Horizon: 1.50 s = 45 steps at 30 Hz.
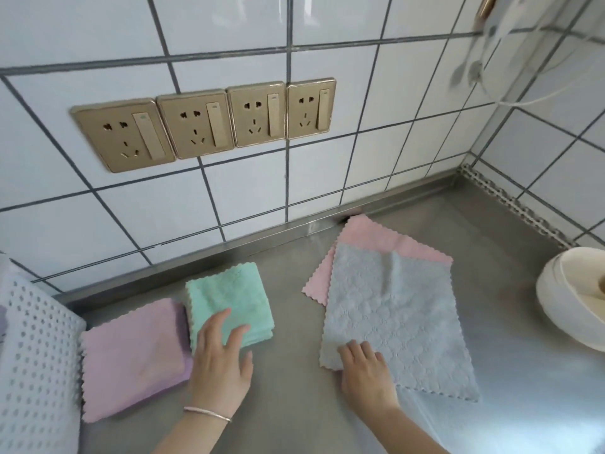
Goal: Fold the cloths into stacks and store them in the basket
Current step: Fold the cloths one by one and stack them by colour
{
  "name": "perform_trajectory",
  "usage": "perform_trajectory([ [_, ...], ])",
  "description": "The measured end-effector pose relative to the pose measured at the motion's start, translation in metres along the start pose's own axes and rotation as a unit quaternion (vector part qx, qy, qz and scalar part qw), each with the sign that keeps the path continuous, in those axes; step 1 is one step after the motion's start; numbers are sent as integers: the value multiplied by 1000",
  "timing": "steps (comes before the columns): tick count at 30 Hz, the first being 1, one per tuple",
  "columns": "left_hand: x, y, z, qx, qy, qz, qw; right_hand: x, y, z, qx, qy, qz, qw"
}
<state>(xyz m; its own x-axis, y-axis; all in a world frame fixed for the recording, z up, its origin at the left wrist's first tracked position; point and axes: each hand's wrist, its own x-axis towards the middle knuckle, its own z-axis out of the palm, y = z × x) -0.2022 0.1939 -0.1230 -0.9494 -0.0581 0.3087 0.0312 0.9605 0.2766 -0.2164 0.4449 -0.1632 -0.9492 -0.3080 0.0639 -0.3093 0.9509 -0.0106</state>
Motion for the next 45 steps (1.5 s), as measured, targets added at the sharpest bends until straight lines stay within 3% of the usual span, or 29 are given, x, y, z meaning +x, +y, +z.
perform_trajectory([
  [5, -32, 42, -4, -54, -75, 89, 992, -9, 27, -8, 1, -17, 41, 999],
  [11, -49, 110, -12, -12, -152, 198, 968, -31, 28, -35, 98, 182, -23, 978],
  [16, -29, 142, -18, -24, -157, 181, 970, -58, 24, -58, 100, 262, -45, 959],
  [19, -23, 151, -29, -65, -183, 119, 974, -74, 40, -58, 74, 231, 8, 970],
  [24, -9, 150, -36, -104, -207, 41, 972, -82, 69, -69, 63, 94, 164, 980],
  [26, 0, 153, -45, -121, -186, 24, 975, -79, 84, -82, 62, -17, 245, 967],
  [28, 11, 155, -55, -141, -164, 10, 976, -71, 100, -95, 57, -91, 253, 962],
  [29, 17, 155, -63, -147, -152, 4, 977, -68, 104, -106, 71, -109, 259, 957],
  [31, 27, 153, -85, -160, -131, 0, 978, -59, 107, -134, 120, -49, 280, 951],
  [33, 36, 143, -113, -177, -97, -1, 979, -47, 105, -166, 204, 54, 269, 940],
  [36, 41, 110, -159, -227, -75, -6, 971, -27, 89, -216, 284, 121, 225, 924],
  [45, 19, -9, -244, -202, -53, -118, 971, 36, -15, -260, 260, 130, 24, 956],
])
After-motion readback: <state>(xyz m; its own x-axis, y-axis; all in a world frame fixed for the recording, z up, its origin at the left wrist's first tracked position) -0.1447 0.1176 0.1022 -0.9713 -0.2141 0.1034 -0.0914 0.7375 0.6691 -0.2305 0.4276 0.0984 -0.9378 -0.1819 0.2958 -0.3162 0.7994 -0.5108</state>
